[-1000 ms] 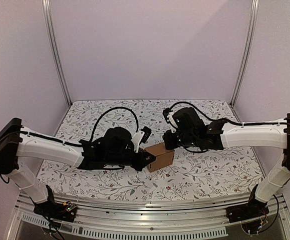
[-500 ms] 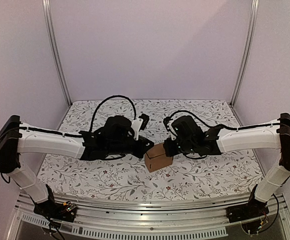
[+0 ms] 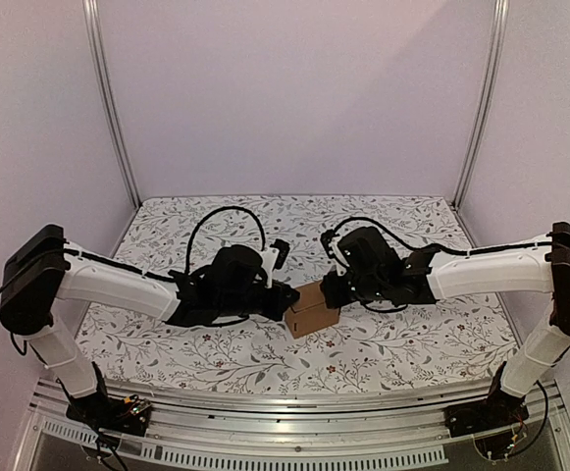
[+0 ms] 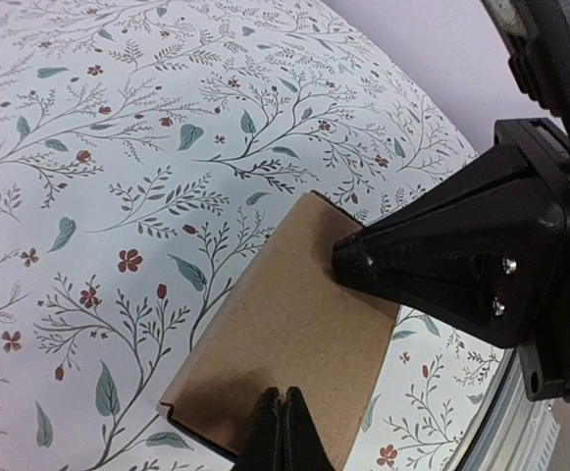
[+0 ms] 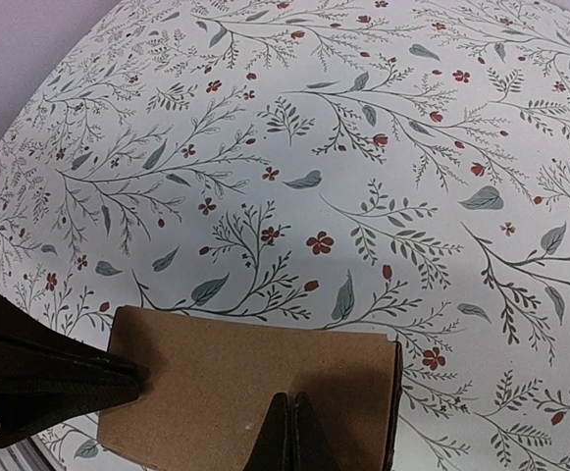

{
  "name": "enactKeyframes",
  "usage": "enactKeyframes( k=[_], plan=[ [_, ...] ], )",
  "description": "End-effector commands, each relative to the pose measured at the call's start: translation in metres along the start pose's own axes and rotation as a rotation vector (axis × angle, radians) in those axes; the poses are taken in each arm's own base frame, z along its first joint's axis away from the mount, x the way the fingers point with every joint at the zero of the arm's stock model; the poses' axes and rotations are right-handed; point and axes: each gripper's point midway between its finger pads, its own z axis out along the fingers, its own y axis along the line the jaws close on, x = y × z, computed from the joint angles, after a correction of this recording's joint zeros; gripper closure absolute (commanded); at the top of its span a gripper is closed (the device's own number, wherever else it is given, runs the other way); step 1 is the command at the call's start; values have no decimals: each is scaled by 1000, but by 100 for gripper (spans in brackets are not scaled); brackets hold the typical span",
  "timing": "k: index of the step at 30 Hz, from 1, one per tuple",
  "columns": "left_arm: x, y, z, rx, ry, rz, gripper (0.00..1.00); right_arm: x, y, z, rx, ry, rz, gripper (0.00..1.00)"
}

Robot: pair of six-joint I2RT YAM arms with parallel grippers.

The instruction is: Fold the paper box

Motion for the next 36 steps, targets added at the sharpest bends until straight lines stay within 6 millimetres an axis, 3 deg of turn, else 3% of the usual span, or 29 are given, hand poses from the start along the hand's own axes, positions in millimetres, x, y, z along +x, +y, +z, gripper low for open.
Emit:
enactKeyframes(
  k=[1, 7, 15, 20, 26, 28, 33, 36],
  plan=[
    [39, 26, -8, -72, 142, 10, 100, 12, -3, -1, 6, 50, -3, 100],
    [12, 5, -15, -1, 82, 31, 100, -2, 0, -7, 7, 27, -11, 100],
    [-23, -5, -26, -15, 17, 34, 100, -36, 7, -34, -3, -41, -32, 97],
    [-54, -3, -47, -77, -50, 50, 76, -50, 7, -56, -8, -82, -39, 84],
    [-77, 14, -64, -219, -54, 90, 60, -42, -2, -70, 14, -64, -54, 87],
    [-81, 20, -66, -247, -48, 81, 64, -34, -8, -71, 35, -47, -54, 89],
    [-74, 44, -57, -298, 19, -12, 98, -16, -37, -75, 164, -21, -62, 98],
    [-69, 50, -44, -281, 66, -49, 100, -2, -43, -70, 183, 24, -70, 100]
  ],
)
